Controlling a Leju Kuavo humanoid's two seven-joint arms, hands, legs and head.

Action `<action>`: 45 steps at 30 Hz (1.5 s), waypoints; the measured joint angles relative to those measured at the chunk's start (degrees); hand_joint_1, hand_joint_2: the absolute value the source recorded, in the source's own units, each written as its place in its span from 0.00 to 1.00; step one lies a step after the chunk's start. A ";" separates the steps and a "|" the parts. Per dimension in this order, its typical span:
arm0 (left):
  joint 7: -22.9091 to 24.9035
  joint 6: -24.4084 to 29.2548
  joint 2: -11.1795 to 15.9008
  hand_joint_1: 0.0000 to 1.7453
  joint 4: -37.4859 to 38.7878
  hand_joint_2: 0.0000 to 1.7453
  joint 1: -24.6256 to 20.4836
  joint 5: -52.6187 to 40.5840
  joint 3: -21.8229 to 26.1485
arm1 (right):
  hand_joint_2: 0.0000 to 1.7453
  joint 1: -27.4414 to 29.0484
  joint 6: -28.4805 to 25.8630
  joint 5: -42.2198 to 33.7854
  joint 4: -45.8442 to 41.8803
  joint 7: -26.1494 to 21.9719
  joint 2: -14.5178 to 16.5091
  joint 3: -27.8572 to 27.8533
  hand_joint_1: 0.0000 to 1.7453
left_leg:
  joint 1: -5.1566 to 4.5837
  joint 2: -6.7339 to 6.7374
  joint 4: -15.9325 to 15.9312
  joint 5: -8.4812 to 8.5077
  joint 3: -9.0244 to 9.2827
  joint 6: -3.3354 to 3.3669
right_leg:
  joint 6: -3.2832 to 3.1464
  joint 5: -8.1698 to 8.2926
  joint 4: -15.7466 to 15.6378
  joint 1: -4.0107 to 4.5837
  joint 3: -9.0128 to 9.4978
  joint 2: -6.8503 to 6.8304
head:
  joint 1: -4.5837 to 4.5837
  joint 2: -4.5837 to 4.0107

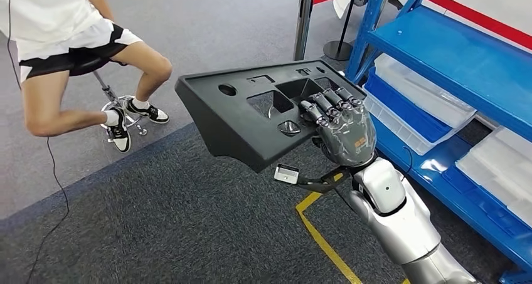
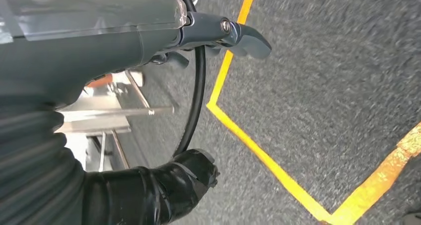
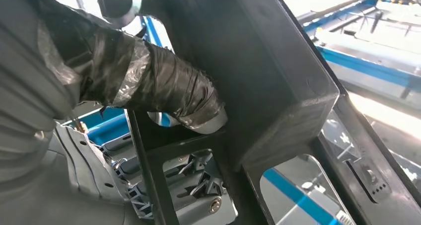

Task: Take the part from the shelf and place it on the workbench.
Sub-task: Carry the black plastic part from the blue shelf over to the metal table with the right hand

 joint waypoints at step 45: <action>-1.15 -0.69 -1.22 0.00 0.02 1.00 0.45 1.52 2.79 | 1.00 -2.87 4.74 -3.94 -1.54 -1.15 -1.77 -1.98 1.00 | 0.26 -7.10 5.81 0.98 -7.04 -1.36 | -1.32 -2.01 -1.29 0.01 3.78 6.41 | -0.09 0.00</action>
